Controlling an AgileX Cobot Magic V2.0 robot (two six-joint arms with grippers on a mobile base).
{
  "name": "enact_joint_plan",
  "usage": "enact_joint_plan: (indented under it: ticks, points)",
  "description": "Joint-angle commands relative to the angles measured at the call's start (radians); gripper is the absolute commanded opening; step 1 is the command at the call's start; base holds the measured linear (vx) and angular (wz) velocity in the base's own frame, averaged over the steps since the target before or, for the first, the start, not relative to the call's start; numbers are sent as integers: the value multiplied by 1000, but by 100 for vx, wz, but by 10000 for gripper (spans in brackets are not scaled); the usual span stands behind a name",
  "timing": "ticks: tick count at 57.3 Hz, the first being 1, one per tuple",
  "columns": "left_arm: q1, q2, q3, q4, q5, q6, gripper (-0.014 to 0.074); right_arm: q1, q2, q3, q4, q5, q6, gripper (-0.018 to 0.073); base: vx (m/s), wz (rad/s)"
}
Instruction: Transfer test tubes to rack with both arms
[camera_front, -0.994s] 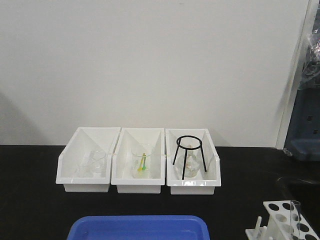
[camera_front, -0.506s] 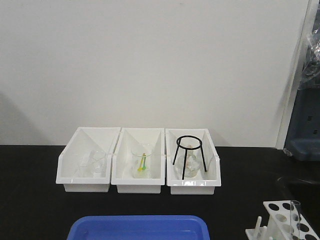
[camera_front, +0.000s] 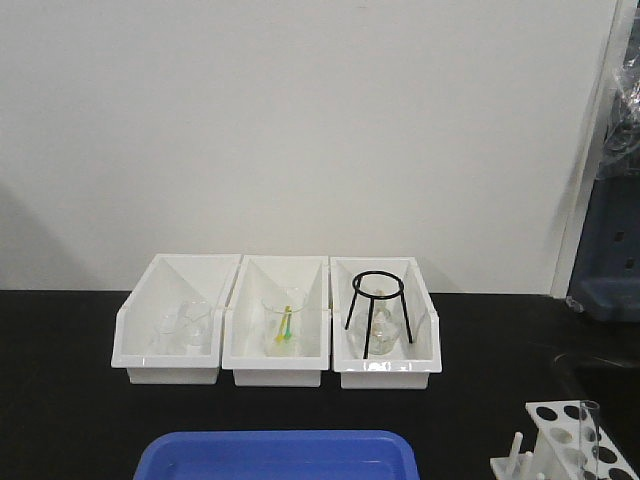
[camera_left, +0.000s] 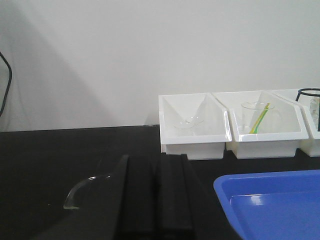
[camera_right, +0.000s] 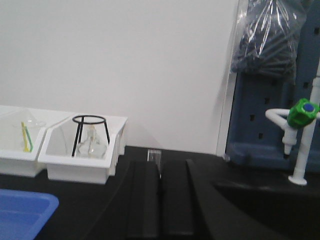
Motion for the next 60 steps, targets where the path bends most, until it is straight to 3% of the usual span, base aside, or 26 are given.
enact_joint_plan:
  ticks: [1,8,60]
  points:
    - [3,-3,-26,-6,-73,-5,-6,-6,-22,40,-10,-108,0,-15,0,0]
    - [3,-2,-26,-6,-73,-5,-6,-6,-29,36,-7,-30,0,-13,0,0]
    - [3,-3,-26,-6,-73,-4,-6,-6,-28,36,-4,-33,-1,-12,0,0]
